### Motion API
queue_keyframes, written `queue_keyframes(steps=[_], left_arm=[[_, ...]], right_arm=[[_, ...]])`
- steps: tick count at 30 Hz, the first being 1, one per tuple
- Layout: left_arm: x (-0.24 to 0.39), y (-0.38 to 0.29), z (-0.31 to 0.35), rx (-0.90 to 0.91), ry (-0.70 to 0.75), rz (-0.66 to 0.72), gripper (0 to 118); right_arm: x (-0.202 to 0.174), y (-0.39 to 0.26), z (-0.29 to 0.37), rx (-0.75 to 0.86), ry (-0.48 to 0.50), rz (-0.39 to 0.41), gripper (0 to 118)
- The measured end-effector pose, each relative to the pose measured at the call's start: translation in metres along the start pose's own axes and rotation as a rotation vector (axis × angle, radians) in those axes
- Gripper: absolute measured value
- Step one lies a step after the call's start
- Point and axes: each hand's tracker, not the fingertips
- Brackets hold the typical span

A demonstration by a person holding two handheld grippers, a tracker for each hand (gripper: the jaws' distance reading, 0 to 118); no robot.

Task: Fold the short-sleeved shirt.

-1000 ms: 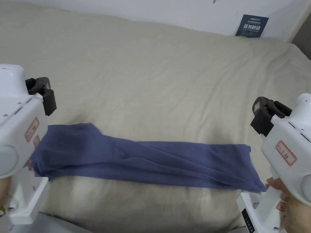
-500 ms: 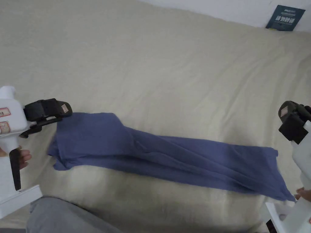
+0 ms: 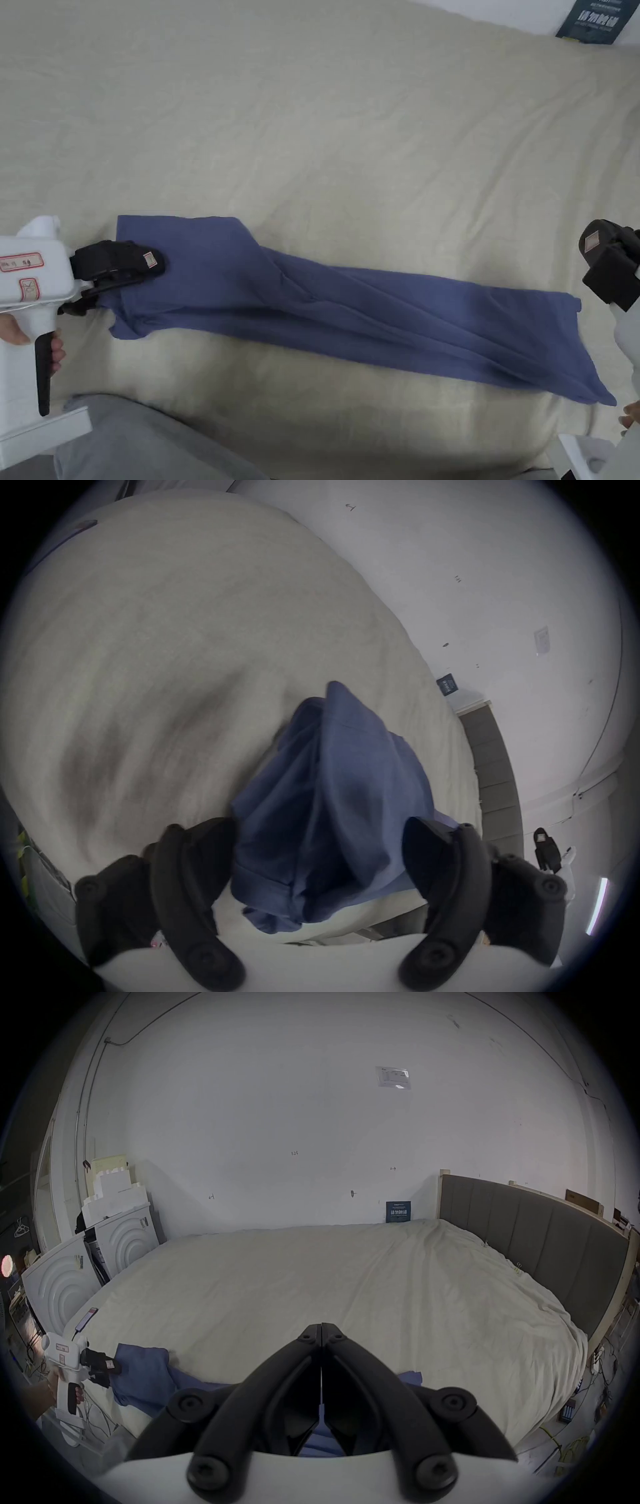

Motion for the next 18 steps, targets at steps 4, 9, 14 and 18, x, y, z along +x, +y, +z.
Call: queue_keyframes(steps=[4, 9, 14, 18], left_arm=[[0.006, 0.000, -0.007, -0.005, 0.072, -0.025, 41], [0.030, -0.011, -0.016, -0.015, 0.144, -0.051, 13], [0.063, -0.009, -0.006, 0.017, 0.237, -0.196, 12], [0.109, -0.009, 0.022, 0.073, 0.241, -0.314, 12]], right_arm=[[-0.004, -0.003, -0.005, -0.015, 0.008, -0.002, 3], [-0.008, -0.004, -0.006, -0.022, 0.021, 0.014, 3], [-0.006, -0.002, -0.003, -0.017, 0.027, 0.018, 3], [0.000, 0.002, 0.000, -0.004, 0.029, 0.009, 3]])
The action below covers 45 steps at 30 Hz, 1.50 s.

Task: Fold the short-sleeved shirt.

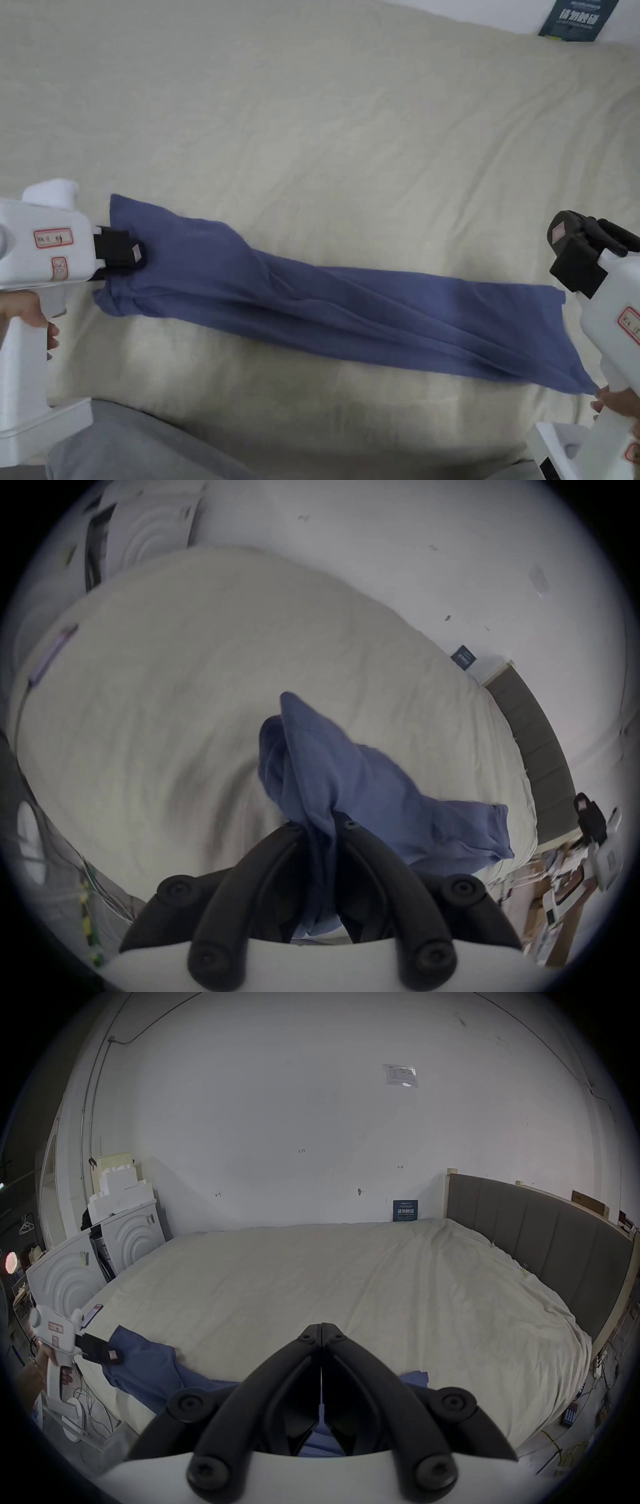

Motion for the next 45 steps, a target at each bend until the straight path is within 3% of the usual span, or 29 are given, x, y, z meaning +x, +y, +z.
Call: queue_keyframes(steps=[6, 11, 19, 30, 31, 32, 33, 34, 35, 39, 43, 45], left_arm=[[0.087, 0.006, 0.048, 0.101, -0.013, -0.275, 12], [0.142, 0.005, 0.038, 0.083, -0.079, -0.479, 12], [0.211, -0.021, -0.034, -0.077, -0.195, -0.473, 12], [0.267, -0.084, -0.138, -0.214, -0.075, -0.463, 13], [0.274, -0.093, -0.141, -0.220, -0.062, -0.482, 18], [0.276, -0.098, -0.145, -0.225, -0.077, -0.478, 38], [0.276, -0.100, -0.148, -0.251, -0.128, -0.468, 72], [0.277, -0.101, -0.150, -0.277, -0.190, -0.427, 92], [0.279, -0.103, -0.153, -0.285, -0.231, -0.385, 100], [0.280, -0.082, -0.132, -0.220, -0.320, -0.289, 99], [0.264, -0.045, -0.079, -0.015, -0.341, -0.269, 95], [0.250, -0.028, -0.059, 0.068, -0.309, -0.286, 64]], right_arm=[[0.011, 0.002, 0.013, 0.039, -0.002, -0.013, 3], [0.028, 0.000, 0.025, 0.060, -0.025, -0.051, 3], [0.053, -0.008, 0.046, 0.079, -0.083, -0.107, 3], [0.072, -0.014, 0.056, 0.078, -0.130, -0.143, 3], [0.073, -0.014, 0.056, 0.075, -0.132, -0.143, 3], [0.073, -0.015, 0.056, 0.074, -0.134, -0.143, 3], [0.074, -0.016, 0.056, 0.073, -0.134, -0.145, 3], [0.074, -0.016, 0.056, 0.071, -0.133, -0.149, 3], [0.074, -0.017, 0.056, 0.069, -0.132, -0.150, 3], [0.074, -0.019, 0.056, 0.060, -0.128, -0.154, 3], [0.075, -0.020, 0.056, 0.060, -0.122, -0.155, 3], [0.074, -0.020, 0.056, 0.061, -0.117, -0.157, 3]])
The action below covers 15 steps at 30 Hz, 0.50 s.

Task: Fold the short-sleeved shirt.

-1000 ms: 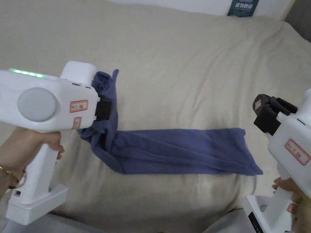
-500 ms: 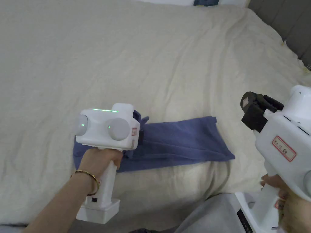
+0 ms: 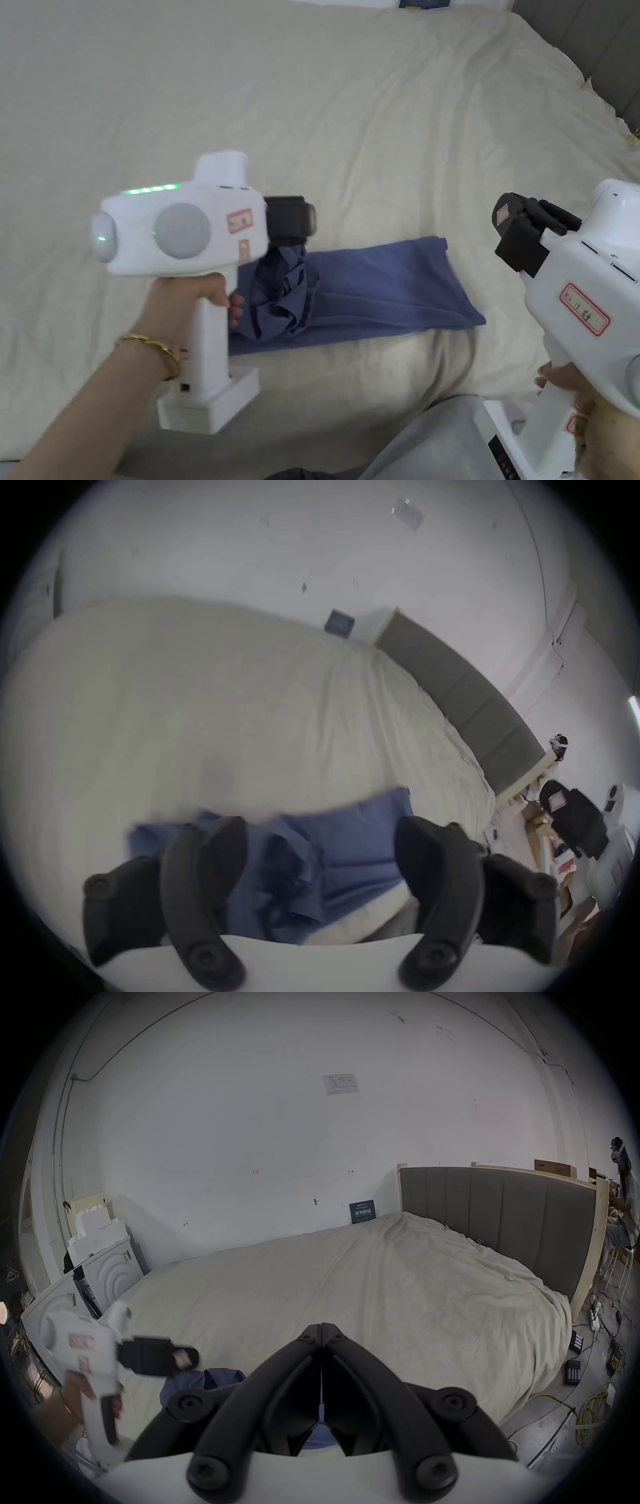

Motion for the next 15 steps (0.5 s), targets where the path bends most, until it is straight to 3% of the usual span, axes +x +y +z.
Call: queue_keyframes(steps=[2, 3, 8, 15], left_arm=[[-0.009, 0.007, 0.019, 0.058, 0.107, -0.059, 18], [-0.013, 0.007, 0.024, 0.077, 0.154, -0.078, 9], [-0.047, -0.019, 0.018, 0.012, 0.199, -0.010, 0], [-0.019, -0.081, -0.021, -0.136, 0.187, -0.113, 0]], right_arm=[[-0.001, 0.000, 0.000, -0.001, 0.004, -0.002, 3], [-0.001, -0.001, 0.000, 0.000, 0.006, -0.003, 3], [-0.007, -0.002, -0.003, -0.011, 0.021, -0.003, 3], [-0.011, -0.006, -0.006, -0.035, 0.031, 0.007, 3]])
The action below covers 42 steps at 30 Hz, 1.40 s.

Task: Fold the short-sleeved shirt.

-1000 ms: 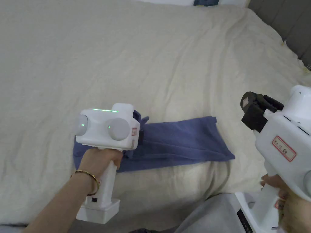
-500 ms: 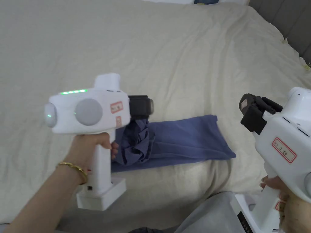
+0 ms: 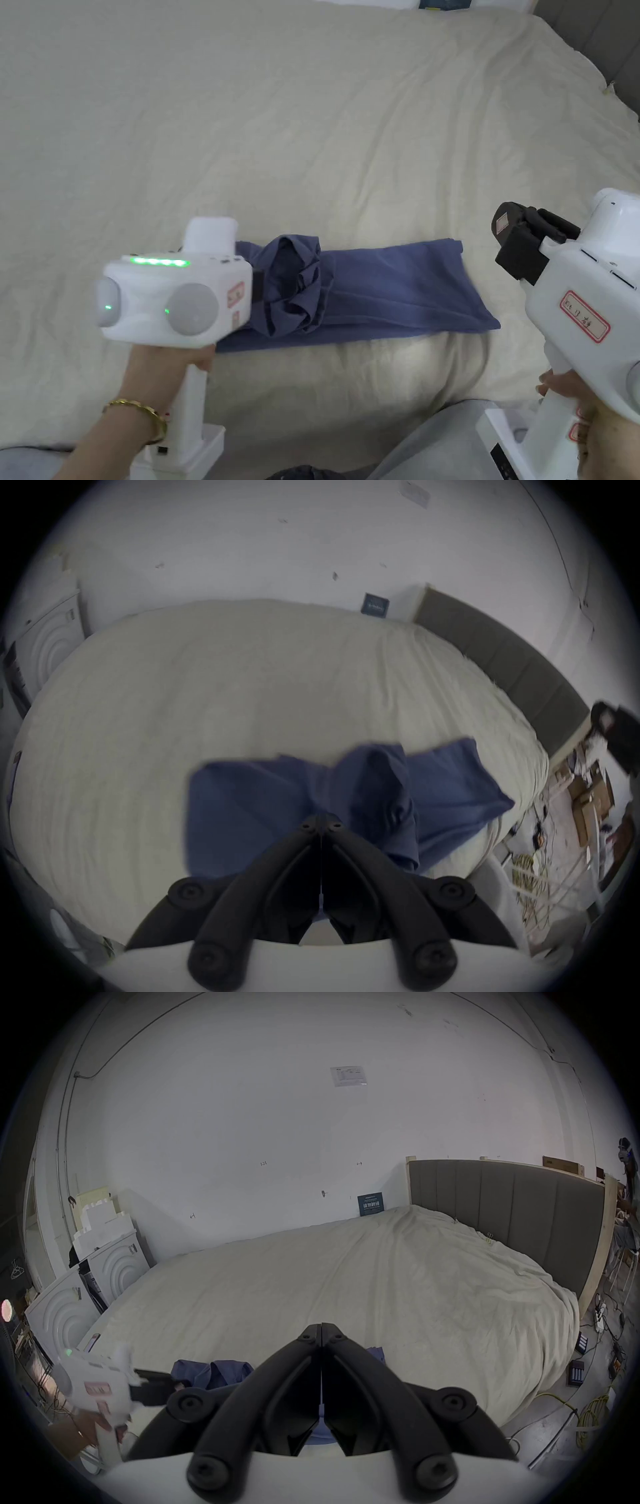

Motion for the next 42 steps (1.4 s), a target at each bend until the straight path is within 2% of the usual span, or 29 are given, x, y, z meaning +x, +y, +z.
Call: queue_keyframes(steps=[5, 8, 11, 14, 17, 22, 28, 32, 33, 34, 35, 36, 37, 38, 42], left_arm=[[0.040, -0.020, -0.043, -0.105, -0.004, -0.074, 0], [0.063, -0.031, -0.059, -0.056, 0.086, -0.158, 0], [0.084, -0.029, -0.060, -0.052, 0.072, -0.254, 0], [0.098, -0.024, -0.069, -0.059, 0.071, -0.271, 0], [0.105, -0.012, -0.070, -0.077, 0.046, -0.216, 0], [0.096, 0.016, -0.045, -0.045, -0.144, -0.096, 0], [0.029, 0.059, 0.024, 0.181, -0.217, 0.028, 0], [-0.041, 0.069, 0.053, 0.216, -0.235, 0.127, 3], [-0.058, 0.069, 0.056, 0.202, -0.234, 0.170, 10], [-0.077, 0.066, 0.057, 0.192, -0.237, 0.218, 24], [-0.092, 0.062, 0.059, 0.177, -0.240, 0.273, 59], [-0.104, 0.056, 0.059, 0.164, -0.262, 0.312, 88], [-0.120, 0.049, 0.057, 0.146, -0.290, 0.353, 105], [-0.132, 0.041, 0.056, 0.135, -0.320, 0.382, 109], [-0.157, 0.011, 0.045, 0.110, -0.406, 0.499, 111]], right_arm=[[0.007, -0.002, 0.004, -0.009, -0.014, -0.008, 3], [0.012, -0.002, 0.009, -0.012, -0.031, -0.009, 3], [0.017, -0.001, 0.011, -0.016, -0.044, -0.010, 3], [0.020, 0.000, 0.012, -0.016, -0.056, -0.009, 3], [0.022, 0.000, 0.013, -0.016, -0.060, -0.008, 3], [0.021, 0.001, 0.014, -0.015, -0.050, -0.001, 3], [0.013, 0.002, 0.009, -0.012, -0.019, -0.003, 3], [0.004, 0.003, 0.006, -0.010, 0.003, 0.000, 3], [0.002, 0.003, 0.005, -0.012, 0.010, -0.001, 3], [-0.001, 0.003, 0.003, -0.015, 0.017, -0.002, 3], [-0.003, 0.003, 0.002, -0.018, 0.023, -0.001, 3], [-0.006, 0.003, 0.001, -0.019, 0.025, 0.003, 3], [-0.009, 0.003, 0.000, -0.022, 0.028, 0.009, 3], [-0.012, 0.002, -0.002, -0.025, 0.032, 0.013, 3], [-0.021, 0.000, -0.010, -0.056, 0.051, 0.016, 3]])
